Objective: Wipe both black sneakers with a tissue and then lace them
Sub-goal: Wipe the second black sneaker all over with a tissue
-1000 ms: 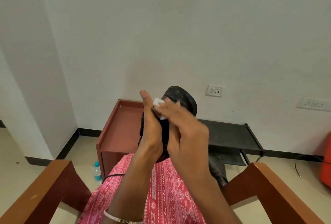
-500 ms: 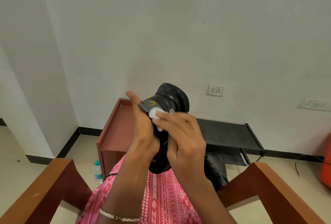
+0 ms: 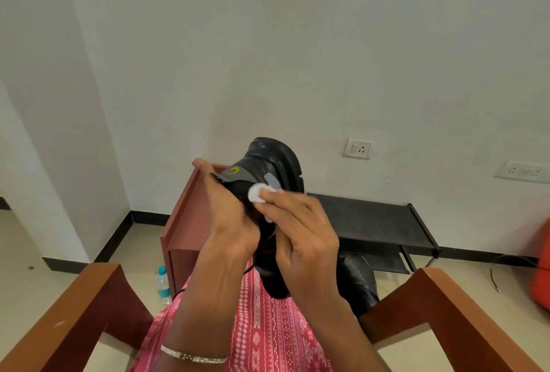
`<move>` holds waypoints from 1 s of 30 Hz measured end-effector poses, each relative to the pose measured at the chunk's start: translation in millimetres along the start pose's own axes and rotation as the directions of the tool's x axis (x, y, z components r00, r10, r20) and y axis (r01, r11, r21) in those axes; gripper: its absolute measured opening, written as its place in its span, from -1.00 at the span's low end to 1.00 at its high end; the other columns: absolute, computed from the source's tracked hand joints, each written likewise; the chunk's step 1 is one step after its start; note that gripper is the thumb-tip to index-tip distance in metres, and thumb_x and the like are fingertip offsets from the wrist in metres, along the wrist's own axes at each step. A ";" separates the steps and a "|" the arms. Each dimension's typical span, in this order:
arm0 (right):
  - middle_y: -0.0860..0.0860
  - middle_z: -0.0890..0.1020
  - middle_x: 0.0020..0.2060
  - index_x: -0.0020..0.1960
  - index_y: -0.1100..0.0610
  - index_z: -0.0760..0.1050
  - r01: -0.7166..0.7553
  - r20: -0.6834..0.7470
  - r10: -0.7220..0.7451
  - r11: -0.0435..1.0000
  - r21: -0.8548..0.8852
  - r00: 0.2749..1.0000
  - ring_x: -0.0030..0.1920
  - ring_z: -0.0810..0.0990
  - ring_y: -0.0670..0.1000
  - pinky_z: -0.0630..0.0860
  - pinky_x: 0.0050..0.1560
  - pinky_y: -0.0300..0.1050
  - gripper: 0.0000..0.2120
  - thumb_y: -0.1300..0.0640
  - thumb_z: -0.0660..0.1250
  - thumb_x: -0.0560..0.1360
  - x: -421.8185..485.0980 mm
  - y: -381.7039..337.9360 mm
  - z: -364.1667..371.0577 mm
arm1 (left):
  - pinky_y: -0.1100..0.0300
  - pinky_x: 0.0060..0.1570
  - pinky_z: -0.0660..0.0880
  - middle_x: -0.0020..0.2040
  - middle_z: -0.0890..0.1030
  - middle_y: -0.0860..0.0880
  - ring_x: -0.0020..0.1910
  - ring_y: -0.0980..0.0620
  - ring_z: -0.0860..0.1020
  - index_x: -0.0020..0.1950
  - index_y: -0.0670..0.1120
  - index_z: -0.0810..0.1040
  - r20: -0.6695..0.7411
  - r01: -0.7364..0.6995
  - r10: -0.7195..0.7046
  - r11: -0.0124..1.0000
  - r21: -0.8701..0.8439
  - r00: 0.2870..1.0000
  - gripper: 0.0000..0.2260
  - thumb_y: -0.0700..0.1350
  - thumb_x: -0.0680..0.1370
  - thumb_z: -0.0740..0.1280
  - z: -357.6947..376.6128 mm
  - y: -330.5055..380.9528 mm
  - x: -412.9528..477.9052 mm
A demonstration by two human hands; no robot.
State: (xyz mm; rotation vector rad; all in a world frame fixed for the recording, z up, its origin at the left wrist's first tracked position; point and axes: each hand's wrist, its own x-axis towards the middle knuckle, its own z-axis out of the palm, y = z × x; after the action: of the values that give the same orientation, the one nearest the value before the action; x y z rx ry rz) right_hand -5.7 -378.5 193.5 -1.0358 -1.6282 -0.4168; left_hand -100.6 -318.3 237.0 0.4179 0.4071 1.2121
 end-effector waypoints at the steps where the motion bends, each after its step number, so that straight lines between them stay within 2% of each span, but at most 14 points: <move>1: 0.03 0.67 0.15 0.14 0.24 0.67 -0.016 -0.007 0.016 1.000 -0.010 1.000 0.18 0.61 0.02 0.55 0.22 -0.12 -0.81 0.29 0.30 0.61 -10.4 4.5 -1.9 | 0.09 -0.06 0.61 -0.09 0.71 -0.17 -0.18 -0.10 0.70 0.03 -0.15 0.65 -0.020 -0.023 0.023 1.000 0.008 1.000 -0.17 0.52 0.49 -0.07 0.5 1.8 0.4; 3: 0.00 0.66 0.15 0.14 0.23 0.67 -0.082 -0.028 0.081 0.996 -0.028 0.996 0.17 0.63 0.00 0.58 0.18 -0.10 -0.71 0.45 0.43 0.47 -24.6 9.2 -4.2 | 0.14 -0.18 0.63 -0.05 0.73 -0.16 -0.14 -0.07 0.73 0.11 -0.11 0.63 -0.038 -0.068 0.068 0.998 0.013 0.997 -0.22 0.47 0.54 -0.10 1.7 3.0 0.7; 5: 0.02 0.68 0.11 0.11 0.23 0.68 -0.108 -0.045 0.107 0.994 -0.021 0.993 0.15 0.64 -0.01 0.60 0.14 -0.05 -0.67 0.50 0.45 0.42 -22.3 11.2 -4.3 | 0.16 -0.22 0.62 -0.06 0.74 -0.15 -0.15 -0.05 0.73 0.11 -0.11 0.62 -0.060 -0.077 0.078 0.997 0.012 0.995 -0.24 0.45 0.55 -0.10 2.7 1.8 1.4; 9: 0.01 0.70 0.08 0.11 0.21 0.68 -0.092 -0.050 0.093 0.995 0.022 0.994 0.14 0.63 0.02 0.57 0.14 -0.02 -0.70 0.48 0.38 0.47 13.3 6.4 -1.0 | 0.05 -0.10 0.60 -0.05 0.73 -0.20 -0.08 -0.12 0.72 0.00 -0.16 0.72 -0.049 -0.065 0.064 0.998 -0.005 0.997 -0.18 0.47 0.54 -0.06 7.5 0.0 -2.6; 12: -0.03 0.69 0.09 0.19 0.16 0.65 -0.120 -0.019 0.119 0.993 -0.018 0.993 0.14 0.58 0.04 0.53 0.13 -0.04 -0.67 0.42 0.33 0.51 36.1 1.8 5.9 | 0.14 -0.16 0.64 -0.12 0.73 -0.15 -0.16 -0.05 0.73 -0.22 -0.12 0.76 -0.011 -0.060 0.060 0.998 -0.024 0.998 -0.19 0.44 0.56 -0.07 11.1 -5.9 -5.7; 14: -0.03 0.67 0.12 0.23 0.15 0.63 -0.126 0.006 0.126 0.991 -0.036 0.992 0.16 0.55 0.04 0.52 0.15 -0.05 -0.67 0.38 0.29 0.55 36.7 1.8 9.5 | 0.15 -0.14 0.64 -0.13 0.73 -0.13 -0.16 -0.04 0.72 -0.23 -0.11 0.76 -0.015 -0.069 0.068 0.997 -0.031 0.998 -0.20 0.43 0.57 -0.06 11.3 -6.7 -6.4; 16: 0.00 0.66 0.15 0.24 0.17 0.63 -0.108 -0.007 0.108 0.993 -0.042 0.994 0.19 0.55 0.05 0.52 0.19 -0.05 -0.69 0.35 0.25 0.58 23.5 4.0 7.8 | 0.07 -0.09 0.62 -0.08 0.73 -0.18 -0.15 -0.08 0.73 -0.18 -0.15 0.77 -0.042 -0.058 0.057 0.998 -0.025 0.997 -0.19 0.44 0.55 -0.03 9.2 -2.5 -6.3; 18: 0.05 0.66 0.15 0.22 0.22 0.63 -0.109 -0.056 0.107 0.993 -0.045 0.993 0.19 0.58 0.05 0.54 0.18 -0.02 -0.68 0.43 0.29 0.54 1.6 9.4 3.3 | 0.01 -0.09 0.58 -0.04 0.73 -0.21 -0.13 -0.12 0.73 -0.02 -0.16 0.72 -0.078 -0.045 0.043 0.999 -0.018 0.996 -0.22 0.45 0.55 -0.01 6.1 2.6 -3.5; 20: 0.07 0.67 0.12 0.20 0.25 0.64 -0.126 -0.083 0.121 0.990 -0.058 0.989 0.17 0.60 0.04 0.57 0.14 0.01 -0.65 0.50 0.37 0.47 -16.5 14.6 -0.1 | 0.05 -0.15 0.60 -0.03 0.73 -0.19 -0.14 -0.10 0.73 0.09 -0.13 0.64 -0.100 -0.056 0.054 0.998 -0.013 0.993 -0.27 0.45 0.55 -0.02 4.9 4.9 -1.4; 22: 0.08 0.68 0.10 0.18 0.25 0.65 -0.132 -0.091 0.125 0.989 -0.069 0.988 0.16 0.62 0.02 0.59 0.12 0.00 -0.68 0.46 0.38 0.48 -20.4 16.8 -0.7 | 0.08 -0.18 0.59 -0.08 0.74 -0.16 -0.18 -0.07 0.73 0.08 -0.11 0.62 -0.104 -0.061 0.061 0.998 0.006 0.993 -0.29 0.44 0.56 -0.04 6.1 3.6 -1.3; 25: 0.09 0.68 0.09 0.18 0.24 0.65 -0.154 -0.108 0.145 0.985 -0.081 0.984 0.14 0.62 0.02 0.58 0.14 -0.04 -0.72 0.42 0.37 0.50 -2.7 13.0 2.1 | 0.03 -0.11 0.56 -0.10 0.74 -0.15 -0.18 -0.07 0.73 0.05 -0.12 0.63 -0.109 -0.048 0.051 0.998 0.033 0.993 -0.27 0.45 0.56 -0.05 11.5 0.0 -5.1; 28: 0.07 0.64 0.07 0.19 0.22 0.65 -0.200 -0.111 0.190 0.975 -0.093 0.976 0.11 0.60 0.05 0.56 0.13 -0.08 -0.69 0.43 0.36 0.51 19.6 5.1 5.4 | 0.01 0.06 0.59 0.08 0.71 -0.21 0.03 -0.11 0.71 0.18 -0.16 0.63 -0.092 -0.041 0.043 0.999 0.032 0.995 -0.20 0.49 0.52 -0.02 14.8 0.2 -8.0; 30: 0.05 0.63 0.07 0.19 0.20 0.65 -0.200 -0.096 0.191 0.975 -0.096 0.977 0.12 0.58 0.04 0.55 0.13 -0.08 -0.69 0.43 0.36 0.51 24.5 2.5 6.2 | 0.00 0.10 0.59 0.11 0.70 -0.20 0.09 -0.12 0.69 0.22 -0.15 0.62 -0.110 -0.053 0.056 0.998 0.028 0.992 -0.20 0.49 0.51 0.01 15.2 1.9 -9.8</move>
State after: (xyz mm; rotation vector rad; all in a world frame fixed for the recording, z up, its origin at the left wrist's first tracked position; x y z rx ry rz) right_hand -7.7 -362.6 213.2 -1.2290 -1.4242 -0.4119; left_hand -97.2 -328.4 251.8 0.3867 0.5089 1.2885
